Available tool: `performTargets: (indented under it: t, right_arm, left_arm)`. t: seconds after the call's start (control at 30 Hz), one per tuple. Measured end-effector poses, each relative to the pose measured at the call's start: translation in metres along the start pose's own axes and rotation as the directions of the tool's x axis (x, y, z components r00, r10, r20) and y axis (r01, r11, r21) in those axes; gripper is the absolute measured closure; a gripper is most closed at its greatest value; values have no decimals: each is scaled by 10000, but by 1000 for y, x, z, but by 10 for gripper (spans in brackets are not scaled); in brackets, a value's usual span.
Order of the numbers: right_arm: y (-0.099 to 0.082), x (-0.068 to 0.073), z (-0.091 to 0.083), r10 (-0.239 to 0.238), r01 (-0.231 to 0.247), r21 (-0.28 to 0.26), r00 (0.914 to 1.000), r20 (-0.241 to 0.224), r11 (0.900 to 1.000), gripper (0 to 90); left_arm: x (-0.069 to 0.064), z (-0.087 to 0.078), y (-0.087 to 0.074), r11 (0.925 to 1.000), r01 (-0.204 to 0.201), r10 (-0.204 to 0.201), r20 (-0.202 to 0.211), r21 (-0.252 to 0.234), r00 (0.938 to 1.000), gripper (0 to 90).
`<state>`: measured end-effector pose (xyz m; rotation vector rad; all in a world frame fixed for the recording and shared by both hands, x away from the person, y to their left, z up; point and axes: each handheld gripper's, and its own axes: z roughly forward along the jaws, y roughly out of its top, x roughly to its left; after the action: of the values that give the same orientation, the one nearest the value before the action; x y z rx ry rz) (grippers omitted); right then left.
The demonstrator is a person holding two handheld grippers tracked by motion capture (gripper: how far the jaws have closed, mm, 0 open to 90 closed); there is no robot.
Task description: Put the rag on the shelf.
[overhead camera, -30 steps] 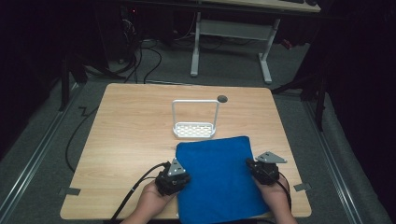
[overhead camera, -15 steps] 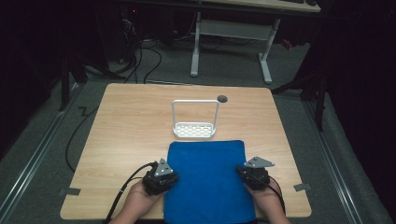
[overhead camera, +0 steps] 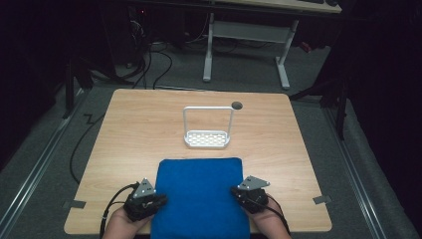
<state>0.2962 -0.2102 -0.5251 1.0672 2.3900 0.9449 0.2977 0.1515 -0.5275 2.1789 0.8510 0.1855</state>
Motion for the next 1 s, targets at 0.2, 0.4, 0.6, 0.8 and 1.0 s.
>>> performTargets:
  t: [0.2,0.4,0.6,0.8,1.0]
  right_arm:
    - [0,-9,-6,8,-1,-689,9999,102,9976,786]
    - [-4,-20,-9,302,-282,-815,9993,237,9963,751]
    - [-6,-23,-8,288,-263,-788,9991,305,9965,723]
    - [-8,-27,-9,424,-393,-845,9985,346,9956,700]
    - [-1,-37,-6,1150,-1107,-1106,9928,329,9877,657]
  left_arm:
    - [12,1,5,9964,458,-486,-385,-715,9981,659]
    - [52,8,22,9653,1921,-2114,-973,-1770,9725,564]
    - [76,28,36,9631,2184,-2454,-1800,-1572,9526,544]
    - [86,39,45,9549,2596,-2809,-1554,-1441,9471,617]
    - [85,43,46,9558,2530,-2766,-1664,-1498,9465,750]
